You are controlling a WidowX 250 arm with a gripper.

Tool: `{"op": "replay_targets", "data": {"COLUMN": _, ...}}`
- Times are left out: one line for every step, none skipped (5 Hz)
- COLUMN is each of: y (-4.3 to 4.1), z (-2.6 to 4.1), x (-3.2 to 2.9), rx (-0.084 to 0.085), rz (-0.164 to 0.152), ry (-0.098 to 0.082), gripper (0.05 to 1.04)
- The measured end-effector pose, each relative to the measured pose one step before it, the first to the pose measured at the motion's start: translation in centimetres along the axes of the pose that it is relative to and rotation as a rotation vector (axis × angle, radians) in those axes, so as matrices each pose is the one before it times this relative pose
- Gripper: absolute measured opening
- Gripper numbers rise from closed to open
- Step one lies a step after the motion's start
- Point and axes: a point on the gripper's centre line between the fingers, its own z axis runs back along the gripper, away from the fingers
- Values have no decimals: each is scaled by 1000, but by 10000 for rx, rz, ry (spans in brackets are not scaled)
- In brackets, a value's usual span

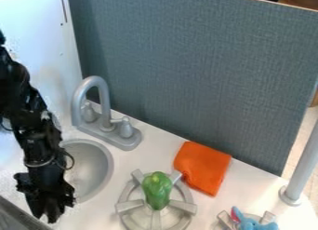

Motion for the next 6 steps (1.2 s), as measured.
{"op": "replay_targets", "data": {"y": 23, "z": -1319, "x": 750, "rx": -97, "rz": -134, "ry": 481, "gripper": 439}}
{"op": "replay_targets", "data": {"y": -1716, "z": -713, "x": 262, "rx": -179, "rz": -771, "ry": 282, "gripper": 439}}
{"op": "replay_targets", "data": {"y": -1653, "z": -991, "x": 345, "rx": -84, "rz": -481, "ry": 286, "gripper": 439}}
{"op": "replay_targets", "data": {"y": -813, "z": -99, "x": 135, "rx": -153, "rz": -19, "ry": 17, "gripper": 510}}
{"op": "replay_targets", "data": {"y": -71, "z": -439, "x": 83, "rx": -86, "rz": 54, "ry": 345, "gripper": 798}}
{"op": "replay_targets", "data": {"y": -102, "z": 317, "x": -431, "rx": 61, "rz": 171, "ry": -174, "gripper": 1012}}
